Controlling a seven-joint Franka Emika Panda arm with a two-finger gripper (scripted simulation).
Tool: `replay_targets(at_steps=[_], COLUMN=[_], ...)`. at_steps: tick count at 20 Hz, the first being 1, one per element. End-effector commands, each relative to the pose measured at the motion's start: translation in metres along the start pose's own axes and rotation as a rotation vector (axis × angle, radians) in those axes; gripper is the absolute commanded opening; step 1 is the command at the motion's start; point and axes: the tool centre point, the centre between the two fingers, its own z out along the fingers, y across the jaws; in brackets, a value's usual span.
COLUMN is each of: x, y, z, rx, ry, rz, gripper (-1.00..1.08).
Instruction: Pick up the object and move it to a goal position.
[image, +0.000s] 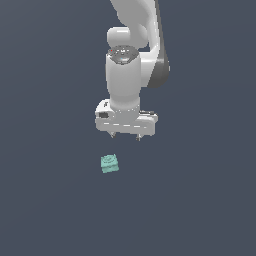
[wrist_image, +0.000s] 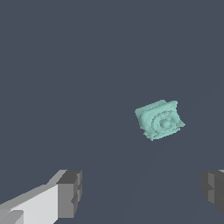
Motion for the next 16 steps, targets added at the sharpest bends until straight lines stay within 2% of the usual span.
replay_targets(at_steps=[1,16], x=[0.002,0.017], y=[0.003,0.027], z=[0.004,0.042], rx=[0.0,-0.009], ry=[-0.004,-0.037], rz=[0.051,0.494], gripper=[1.0,1.0])
